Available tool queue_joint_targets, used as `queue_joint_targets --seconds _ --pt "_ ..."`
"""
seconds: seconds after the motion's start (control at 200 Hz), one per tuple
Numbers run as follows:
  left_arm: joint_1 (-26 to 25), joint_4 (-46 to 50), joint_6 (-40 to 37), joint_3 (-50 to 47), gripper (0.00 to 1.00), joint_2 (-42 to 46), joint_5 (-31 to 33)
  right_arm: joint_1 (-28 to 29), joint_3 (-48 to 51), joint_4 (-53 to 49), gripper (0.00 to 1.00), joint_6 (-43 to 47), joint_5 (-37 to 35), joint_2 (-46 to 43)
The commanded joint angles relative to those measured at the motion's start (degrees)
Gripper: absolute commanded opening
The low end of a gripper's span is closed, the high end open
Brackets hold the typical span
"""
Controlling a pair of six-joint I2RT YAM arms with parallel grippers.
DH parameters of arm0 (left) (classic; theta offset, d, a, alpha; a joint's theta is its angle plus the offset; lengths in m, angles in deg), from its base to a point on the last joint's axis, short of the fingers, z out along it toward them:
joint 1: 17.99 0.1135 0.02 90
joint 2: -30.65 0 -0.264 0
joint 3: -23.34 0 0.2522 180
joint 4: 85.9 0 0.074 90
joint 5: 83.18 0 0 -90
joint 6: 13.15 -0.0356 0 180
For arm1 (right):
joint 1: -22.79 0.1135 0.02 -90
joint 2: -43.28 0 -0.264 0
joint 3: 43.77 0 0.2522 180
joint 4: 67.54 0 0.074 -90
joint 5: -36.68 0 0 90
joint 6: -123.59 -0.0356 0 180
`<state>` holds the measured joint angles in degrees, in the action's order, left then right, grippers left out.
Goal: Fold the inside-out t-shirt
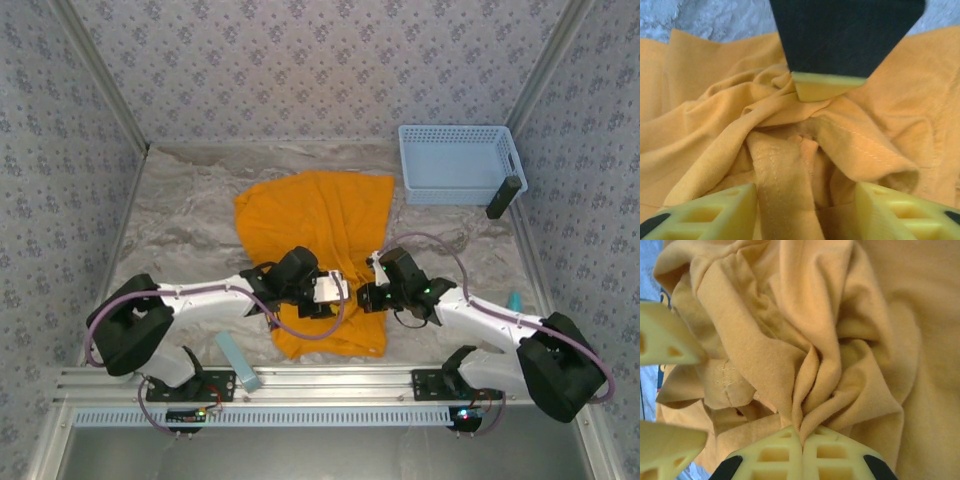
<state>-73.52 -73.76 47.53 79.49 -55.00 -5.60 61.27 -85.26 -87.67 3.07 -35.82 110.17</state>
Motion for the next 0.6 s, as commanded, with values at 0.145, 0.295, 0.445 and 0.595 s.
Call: queue_joint_targets --seconds 0.145,0.295,0.445,0.595 --pt "2.3 5.5 -1.4 4.3 0.0 0.3 -1.8 -1.4 0.6 0.3 0.01 4.9 4.1 -0.5" --pt "6.1 2.2 3.4 -0.6 0.0 8.8 -15.7 -4.8 0.6 -2.1 0.0 5.5 1.7 0.5" --pt "10.5 -1.6 7.3 -5.6 0.0 12.2 -21.5 -7.3 0.1 -1.2 0.0 6.4 0.9 3.2" --pt "11.9 -4.7 9.8 -7.4 0.0 10.8 -22.0 -6.9 -2.1 -0.4 0.14 11.6 5.2 6.0"
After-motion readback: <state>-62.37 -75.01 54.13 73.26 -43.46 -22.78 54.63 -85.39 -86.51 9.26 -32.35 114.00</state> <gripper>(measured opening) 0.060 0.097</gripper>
